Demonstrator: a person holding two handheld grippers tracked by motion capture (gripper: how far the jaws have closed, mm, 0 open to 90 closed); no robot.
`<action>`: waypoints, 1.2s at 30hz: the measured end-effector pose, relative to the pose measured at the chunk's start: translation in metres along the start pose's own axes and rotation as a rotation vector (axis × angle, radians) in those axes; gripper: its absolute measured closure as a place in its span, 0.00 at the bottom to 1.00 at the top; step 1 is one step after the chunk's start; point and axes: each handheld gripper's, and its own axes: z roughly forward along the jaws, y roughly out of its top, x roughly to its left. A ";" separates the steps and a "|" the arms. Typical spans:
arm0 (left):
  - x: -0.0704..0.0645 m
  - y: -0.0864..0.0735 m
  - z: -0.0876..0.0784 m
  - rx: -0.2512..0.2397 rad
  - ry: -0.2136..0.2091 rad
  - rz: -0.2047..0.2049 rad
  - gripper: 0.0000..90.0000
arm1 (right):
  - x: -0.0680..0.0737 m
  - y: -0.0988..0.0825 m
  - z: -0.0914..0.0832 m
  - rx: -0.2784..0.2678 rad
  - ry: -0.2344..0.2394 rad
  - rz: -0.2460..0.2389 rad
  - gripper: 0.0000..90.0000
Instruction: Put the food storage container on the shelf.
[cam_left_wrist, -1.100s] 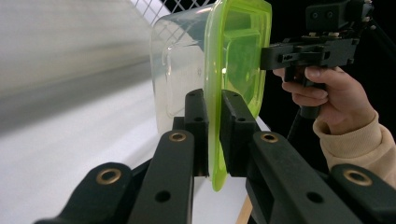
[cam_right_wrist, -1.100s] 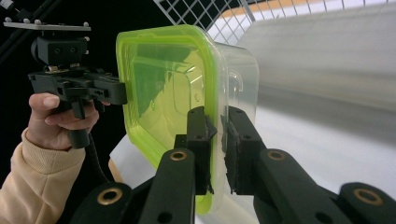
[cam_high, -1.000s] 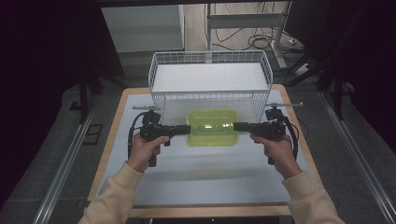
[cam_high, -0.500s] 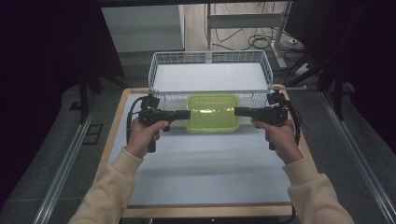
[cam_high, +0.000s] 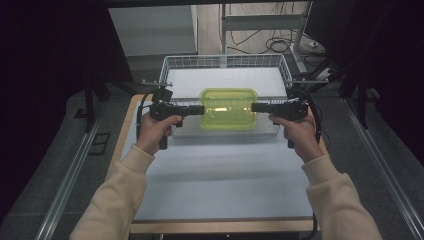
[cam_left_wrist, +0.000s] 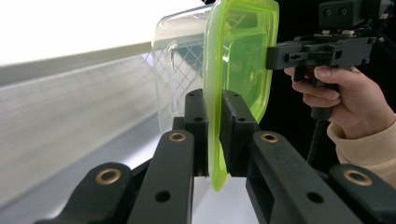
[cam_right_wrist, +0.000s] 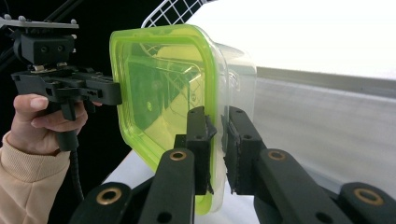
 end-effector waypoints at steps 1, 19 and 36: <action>0.001 0.002 0.001 0.000 -0.001 0.004 0.92 | -0.001 0.001 0.000 -0.002 0.000 -0.002 0.90; 0.016 0.031 0.011 0.023 0.000 0.005 0.92 | -0.011 0.024 0.003 -0.018 -0.020 -0.004 0.90; 0.029 0.067 0.017 0.041 0.044 -0.013 0.91 | -0.021 0.058 0.014 -0.036 -0.044 0.019 0.90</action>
